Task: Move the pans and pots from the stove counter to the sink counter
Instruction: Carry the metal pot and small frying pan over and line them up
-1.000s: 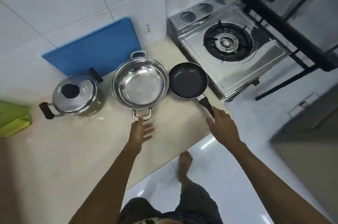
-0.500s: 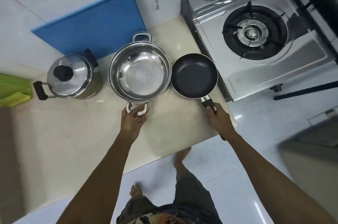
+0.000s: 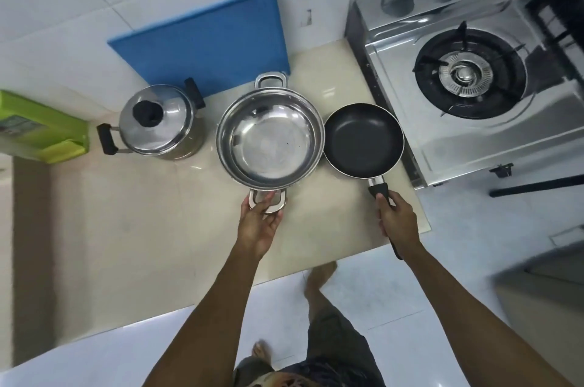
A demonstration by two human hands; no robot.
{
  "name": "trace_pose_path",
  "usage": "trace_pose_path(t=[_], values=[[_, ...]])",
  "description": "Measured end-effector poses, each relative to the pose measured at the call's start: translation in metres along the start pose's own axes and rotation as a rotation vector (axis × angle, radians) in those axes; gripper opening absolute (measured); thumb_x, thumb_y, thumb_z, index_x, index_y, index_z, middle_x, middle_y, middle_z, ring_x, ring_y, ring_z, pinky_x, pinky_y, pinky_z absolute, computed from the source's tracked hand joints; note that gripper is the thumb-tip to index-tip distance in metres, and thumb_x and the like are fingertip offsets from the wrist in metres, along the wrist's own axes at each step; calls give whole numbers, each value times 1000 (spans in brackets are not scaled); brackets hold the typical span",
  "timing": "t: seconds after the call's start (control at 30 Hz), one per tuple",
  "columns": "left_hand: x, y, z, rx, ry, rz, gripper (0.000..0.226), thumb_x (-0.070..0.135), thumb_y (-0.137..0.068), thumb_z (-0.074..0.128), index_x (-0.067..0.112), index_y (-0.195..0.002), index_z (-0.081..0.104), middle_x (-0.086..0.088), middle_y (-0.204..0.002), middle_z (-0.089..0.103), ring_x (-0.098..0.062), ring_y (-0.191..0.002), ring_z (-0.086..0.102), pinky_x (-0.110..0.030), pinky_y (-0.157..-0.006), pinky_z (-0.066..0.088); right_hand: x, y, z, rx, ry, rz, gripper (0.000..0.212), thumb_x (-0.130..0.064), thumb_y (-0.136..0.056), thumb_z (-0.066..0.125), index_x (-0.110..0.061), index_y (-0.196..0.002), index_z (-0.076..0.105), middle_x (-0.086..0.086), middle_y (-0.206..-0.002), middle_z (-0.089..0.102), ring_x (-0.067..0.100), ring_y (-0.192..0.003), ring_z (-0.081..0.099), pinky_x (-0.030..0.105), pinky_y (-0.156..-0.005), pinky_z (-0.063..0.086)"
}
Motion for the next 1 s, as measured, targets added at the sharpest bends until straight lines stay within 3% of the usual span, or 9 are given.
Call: trace_pose_path(t=[0.07, 0.13, 0.23, 0.3, 0.47, 0.6, 0.67, 0.87, 1.0], values=[[-6, 12, -13, -10, 3, -6, 58, 2, -89, 67, 23, -140, 48, -11, -137, 66, -36, -120, 63, -30, -74, 55, 3, 12, 0, 28, 13, -5, 22, -45, -96, 55, -28, -101, 68, 10, -78, 70, 26, -64, 59, 38, -59, 50], [-11, 26, -30, 7, 13, -4, 61, 1, -88, 67, 22, -142, 49, -10, -135, 68, -31, -110, 68, -27, -66, 56, 5, 28, 0, 51, 10, -16, 20, -44, -97, 56, -29, -100, 69, 9, -73, 69, 24, -59, 58, 34, -53, 50], [-19, 50, -60, 43, 30, -4, 54, -2, -85, 67, 25, -130, 58, -8, -122, 72, -20, -83, 71, -23, -54, 53, 8, 56, 1, 67, 19, -38, 17, -42, -96, 56, -28, -98, 68, 7, -66, 64, 20, -49, 52, 27, -40, 43], [-24, 66, -87, 35, 46, -8, 47, -4, -85, 66, 30, -117, 62, -11, -126, 72, -17, -78, 71, -22, -52, 51, 11, 78, 4, 78, 33, -61, 16, -40, -96, 56, -28, -98, 67, 7, -65, 63, 18, -45, 49, 25, -36, 42], [-35, 111, -160, -51, 72, 16, 50, -3, -84, 66, 31, -121, 64, -14, -138, 66, -18, -89, 59, -18, -46, 44, 20, 145, 15, 98, 77, -137, 15, -40, -98, 56, -30, -100, 66, 7, -66, 65, 16, -45, 51, 23, -36, 43], [-34, 158, -239, -77, 113, 54, 61, -4, -89, 59, 24, -142, 49, -11, -129, 72, -20, -100, 60, -17, -43, 39, 26, 215, 32, 93, 90, -221, 15, -41, -98, 56, -31, -100, 66, 8, -68, 67, 14, -44, 52, 21, -36, 43], [-30, 189, -285, -83, 154, 101, 58, -3, -91, 57, 23, -142, 49, -9, -125, 75, -23, -108, 62, -17, -43, 39, 23, 251, 48, 63, 98, -267, 17, -42, -97, 56, -29, -102, 67, 5, -66, 65, 13, -44, 51, 24, -37, 44], [4, 276, -421, 10, 210, 268, 51, -2, -88, 58, 25, -132, 59, -7, -126, 74, -32, -106, 68, -17, -43, 36, -6, 349, 131, -129, 130, -436, 17, -42, -98, 55, -31, -103, 67, 5, -66, 62, 18, -47, 50, 29, -41, 43], [32, 322, -502, 104, 289, 401, 53, -2, -91, 53, 26, -136, 56, -5, -122, 76, -36, -109, 71, -17, -42, 36, -46, 409, 216, -290, 142, -513, 13, -41, -97, 56, -37, -101, 67, 3, -64, 62, 17, -44, 48, 29, -42, 42]])
Point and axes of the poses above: each hand's wrist, its own y-axis away from the middle knuckle, its own z-axis out of the palm, x = y × z, the point moved 1 cm from there along -y, towards the middle knuckle
